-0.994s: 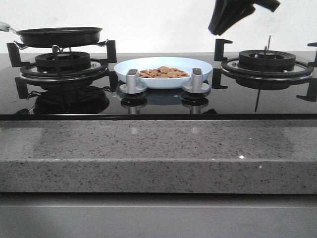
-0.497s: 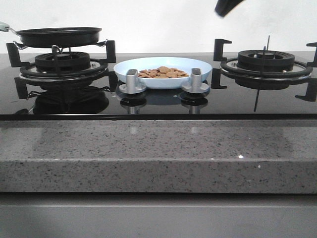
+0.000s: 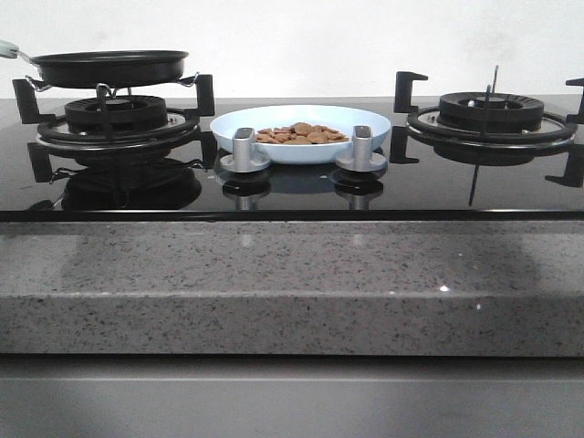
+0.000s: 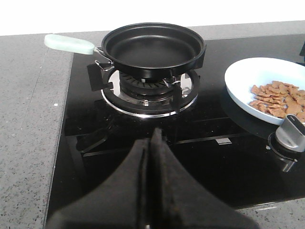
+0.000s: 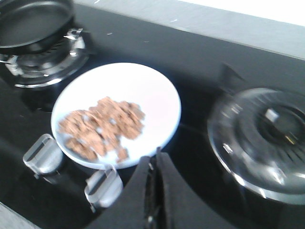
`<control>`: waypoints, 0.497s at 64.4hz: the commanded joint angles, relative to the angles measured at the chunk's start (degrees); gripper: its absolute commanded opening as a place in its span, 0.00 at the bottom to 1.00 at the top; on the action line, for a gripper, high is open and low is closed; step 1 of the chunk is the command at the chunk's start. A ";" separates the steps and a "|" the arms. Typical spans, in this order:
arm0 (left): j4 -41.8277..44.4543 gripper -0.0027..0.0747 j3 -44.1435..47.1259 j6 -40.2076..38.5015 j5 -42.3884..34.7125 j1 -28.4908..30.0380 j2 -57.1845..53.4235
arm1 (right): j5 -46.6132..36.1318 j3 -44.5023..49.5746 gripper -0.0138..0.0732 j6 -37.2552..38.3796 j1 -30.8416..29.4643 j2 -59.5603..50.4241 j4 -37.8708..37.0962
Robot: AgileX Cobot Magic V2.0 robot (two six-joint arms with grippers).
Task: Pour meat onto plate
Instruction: 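Open the right gripper and raise it away from the plate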
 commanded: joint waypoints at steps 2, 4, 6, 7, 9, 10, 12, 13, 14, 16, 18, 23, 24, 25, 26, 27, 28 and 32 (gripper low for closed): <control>-0.52 0.01 -1.63 -0.41 -4.06 -0.42 -0.03 | -10.55 8.24 0.09 -0.85 -0.08 -9.48 0.28; -0.52 0.01 -1.63 -0.41 -4.06 -0.42 -0.03 | -12.03 11.33 0.09 -0.85 -0.08 -12.07 -0.09; -0.52 0.01 -1.63 -0.41 -4.06 -0.42 -0.03 | -13.19 14.23 0.09 -0.85 -0.08 -14.53 -0.30; -0.52 0.01 -1.63 -0.41 -4.06 -0.42 -0.03 | -13.63 15.31 0.09 -0.85 -0.08 -15.47 -0.31; -0.52 0.01 -1.63 -0.41 -4.06 -0.42 -0.03 | -14.65 17.88 0.09 -0.85 -0.08 -17.31 -0.36; -0.52 0.01 -1.63 -0.41 -4.06 -0.42 -0.03 | -15.17 19.30 0.09 -0.85 -0.08 -18.63 -0.36; -0.52 0.01 -1.63 -0.41 -4.06 -0.42 -0.03 | -15.85 21.09 0.09 -0.85 -0.08 -20.21 -0.36; -0.52 0.01 -1.63 -0.41 -4.06 -0.42 -0.03 | -16.22 21.94 0.09 -0.85 -0.08 -21.26 -0.36; -0.52 0.01 -1.63 -0.41 -4.06 -0.42 -0.03 | -16.50 22.75 0.09 -0.85 -0.08 -22.02 -0.36; -0.52 0.01 -1.63 -0.41 -4.06 -0.42 -0.03 | -17.01 24.50 0.09 -0.85 -0.08 -23.96 -0.36; -0.52 0.01 -1.63 -0.41 -4.06 -0.42 -0.03 | -17.45 25.79 0.09 -0.85 -0.08 -25.31 -0.36; -0.52 0.01 -1.63 -0.41 -4.06 -0.42 -0.03 | -18.68 28.72 0.09 -0.85 -0.08 -28.67 -0.36; -0.52 0.01 -1.63 -0.41 -4.06 -0.42 -0.03 | -18.93 29.24 0.09 -0.85 -0.08 -29.42 -0.36; -0.52 0.01 -1.63 -0.41 -4.06 -0.42 -0.03 | -19.08 29.55 0.09 -0.85 -0.08 -29.89 -0.36; -0.52 0.01 -1.63 -0.41 -4.06 -0.42 -0.03 | -19.20 29.78 0.09 -0.85 -0.08 -30.50 -0.36; -0.52 0.01 -1.63 -0.41 -4.06 -0.42 -0.03 | -19.27 29.97 0.09 -0.85 -0.08 -30.85 -0.36; -0.52 0.01 -1.63 -0.41 -4.06 -0.42 -0.03 | -19.36 30.21 0.09 -0.85 -0.08 -31.28 -0.36; -0.52 0.01 -1.63 -0.41 -4.06 -0.42 -0.03 | -18.77 30.44 0.09 -0.85 -0.08 -32.07 -0.05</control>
